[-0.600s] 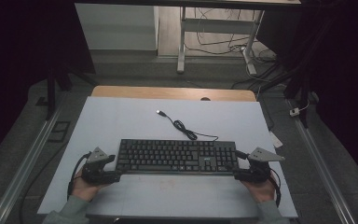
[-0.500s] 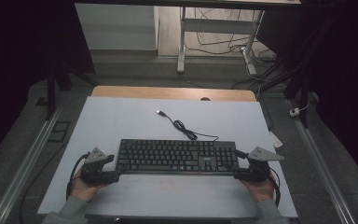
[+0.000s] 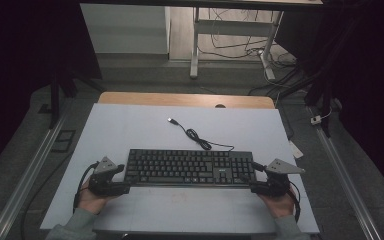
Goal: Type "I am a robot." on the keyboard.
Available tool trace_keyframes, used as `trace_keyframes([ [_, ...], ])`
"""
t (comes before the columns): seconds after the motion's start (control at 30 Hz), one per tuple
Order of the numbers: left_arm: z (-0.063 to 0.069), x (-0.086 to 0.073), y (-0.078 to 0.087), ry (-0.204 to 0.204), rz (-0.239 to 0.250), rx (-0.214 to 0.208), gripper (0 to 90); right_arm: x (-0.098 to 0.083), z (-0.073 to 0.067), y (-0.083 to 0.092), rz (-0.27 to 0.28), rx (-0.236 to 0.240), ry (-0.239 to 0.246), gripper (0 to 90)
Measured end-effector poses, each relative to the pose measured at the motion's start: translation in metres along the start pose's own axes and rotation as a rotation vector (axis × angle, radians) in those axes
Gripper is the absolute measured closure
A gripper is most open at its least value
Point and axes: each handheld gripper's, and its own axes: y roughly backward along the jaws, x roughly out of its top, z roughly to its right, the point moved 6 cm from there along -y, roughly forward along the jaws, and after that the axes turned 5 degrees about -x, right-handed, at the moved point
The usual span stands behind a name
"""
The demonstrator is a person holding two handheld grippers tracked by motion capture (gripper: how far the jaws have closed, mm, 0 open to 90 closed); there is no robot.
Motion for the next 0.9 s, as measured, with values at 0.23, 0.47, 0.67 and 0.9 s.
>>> trace_keyframes([
  [0.23,-0.003,0.000,-0.001,0.002,0.000,0.010,27.1,0.001,-0.001,-0.001,0.006,0.011,-0.016,34.3],
  [0.47,-0.003,0.001,-0.002,0.002,0.004,0.008,27.4,0.004,-0.009,-0.003,0.014,0.026,-0.012,34.5],
  [0.67,-0.002,0.000,-0.004,0.000,-0.003,0.010,27.7,0.012,-0.022,-0.012,0.016,0.046,-0.004,37.1],
  [0.9,-0.002,-0.001,-0.005,0.009,0.002,0.015,29.5,0.017,-0.037,-0.024,0.005,0.081,0.011,41.7],
])
